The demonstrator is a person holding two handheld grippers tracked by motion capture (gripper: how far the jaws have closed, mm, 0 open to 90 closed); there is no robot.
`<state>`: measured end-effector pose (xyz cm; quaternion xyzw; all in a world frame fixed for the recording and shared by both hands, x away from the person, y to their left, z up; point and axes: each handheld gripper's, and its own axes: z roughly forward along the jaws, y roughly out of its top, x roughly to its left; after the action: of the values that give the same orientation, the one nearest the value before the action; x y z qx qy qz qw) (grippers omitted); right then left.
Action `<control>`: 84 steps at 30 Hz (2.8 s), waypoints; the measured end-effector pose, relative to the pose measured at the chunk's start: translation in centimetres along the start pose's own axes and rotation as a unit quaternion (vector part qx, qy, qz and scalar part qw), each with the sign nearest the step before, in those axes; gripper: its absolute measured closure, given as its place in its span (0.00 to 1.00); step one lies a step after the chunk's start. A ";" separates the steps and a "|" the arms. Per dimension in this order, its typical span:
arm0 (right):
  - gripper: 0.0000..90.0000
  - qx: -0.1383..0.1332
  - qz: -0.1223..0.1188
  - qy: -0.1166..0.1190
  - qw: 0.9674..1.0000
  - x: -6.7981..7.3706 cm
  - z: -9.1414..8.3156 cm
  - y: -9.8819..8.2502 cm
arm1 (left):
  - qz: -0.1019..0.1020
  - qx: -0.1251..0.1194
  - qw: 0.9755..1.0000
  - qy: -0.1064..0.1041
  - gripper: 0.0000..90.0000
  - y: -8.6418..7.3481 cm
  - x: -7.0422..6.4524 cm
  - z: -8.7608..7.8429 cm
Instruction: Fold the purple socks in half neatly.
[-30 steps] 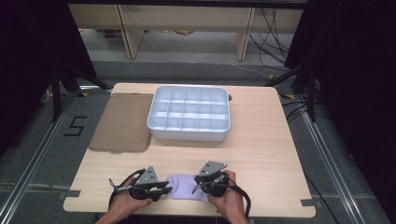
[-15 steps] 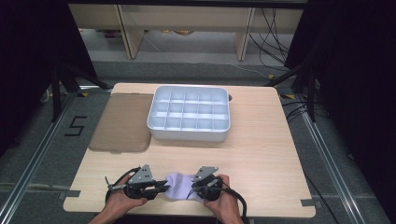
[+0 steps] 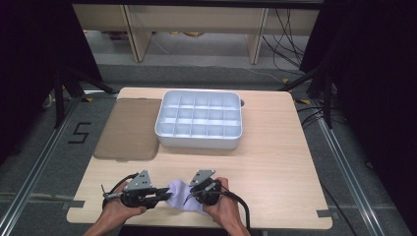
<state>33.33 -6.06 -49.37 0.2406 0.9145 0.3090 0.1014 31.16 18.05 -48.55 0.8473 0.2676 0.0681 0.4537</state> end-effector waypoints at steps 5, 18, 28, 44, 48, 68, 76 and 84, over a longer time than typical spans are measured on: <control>0.99 0.005 0.000 0.012 1.000 -0.3 1.9 1.2 | 0.003 -0.008 1.000 0.000 0.88 0.2 0.2 -0.3; 0.99 -0.042 0.018 0.012 0.999 -1.2 -0.6 1.5 | -0.005 -0.009 1.000 -0.010 0.88 0.5 0.9 -1.1; 0.99 -0.017 0.010 0.055 0.998 0.7 3.1 2.2 | -0.011 -0.019 1.000 -0.005 0.88 0.7 0.6 -1.1; 0.99 -0.004 0.041 0.020 0.999 -1.5 -1.0 -1.9 | -0.013 -0.030 0.999 -0.008 0.89 0.8 0.4 -1.4; 1.00 -0.003 0.040 0.024 0.999 -1.3 -0.4 -1.8 | -0.005 -0.024 1.000 -0.008 0.89 1.5 0.0 -1.0; 0.99 -0.024 0.045 0.016 0.999 -2.2 -2.4 -2.3 | 0.014 0.018 0.999 -0.027 0.89 2.9 -0.9 3.6; 1.00 -0.003 0.051 0.016 0.999 -2.0 -1.6 -3.1 | 0.013 0.033 0.999 -0.028 0.88 3.0 -1.2 5.1; 1.00 -0.005 0.062 0.020 0.998 -2.3 -2.2 -3.1 | 0.015 0.045 0.998 -0.032 0.87 2.9 -1.2 6.1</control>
<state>33.44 -10.55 -49.48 0.2904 0.8982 0.3236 0.0648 33.41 11.69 -49.63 0.8723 0.2430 0.0353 0.4229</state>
